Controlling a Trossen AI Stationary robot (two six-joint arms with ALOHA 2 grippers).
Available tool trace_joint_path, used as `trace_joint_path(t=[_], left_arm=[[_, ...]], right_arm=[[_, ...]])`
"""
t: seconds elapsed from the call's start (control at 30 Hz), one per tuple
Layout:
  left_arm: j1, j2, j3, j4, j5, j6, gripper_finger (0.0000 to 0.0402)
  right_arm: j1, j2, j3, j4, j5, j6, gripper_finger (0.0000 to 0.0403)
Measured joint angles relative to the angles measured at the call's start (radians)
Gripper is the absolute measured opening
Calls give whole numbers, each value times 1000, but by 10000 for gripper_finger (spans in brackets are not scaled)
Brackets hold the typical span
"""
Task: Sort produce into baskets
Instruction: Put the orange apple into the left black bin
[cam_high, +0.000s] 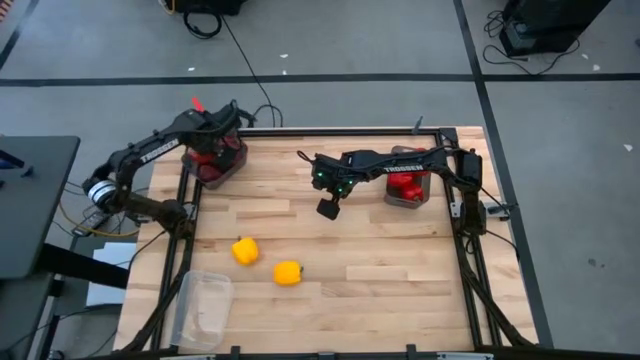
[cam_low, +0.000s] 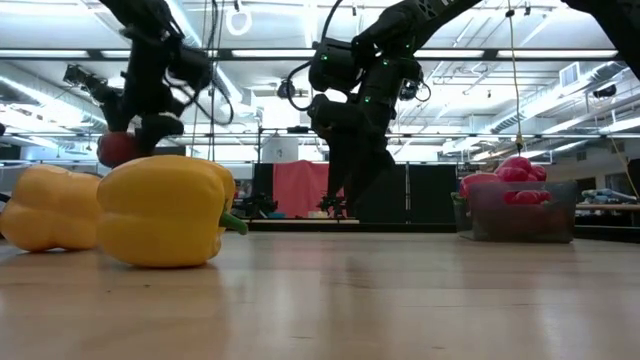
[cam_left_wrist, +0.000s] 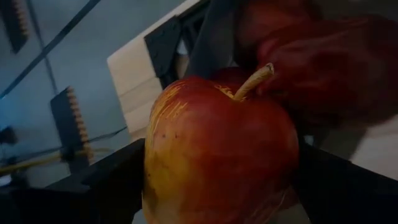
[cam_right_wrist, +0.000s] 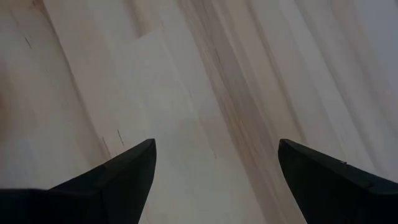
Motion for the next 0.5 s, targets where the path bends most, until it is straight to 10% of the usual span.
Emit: trace_joint_path(t=[0.5], left_arm=[[-4,161,6,33,77,-253,360]], right_arm=[[14,0,0,-65,42,2,346]])
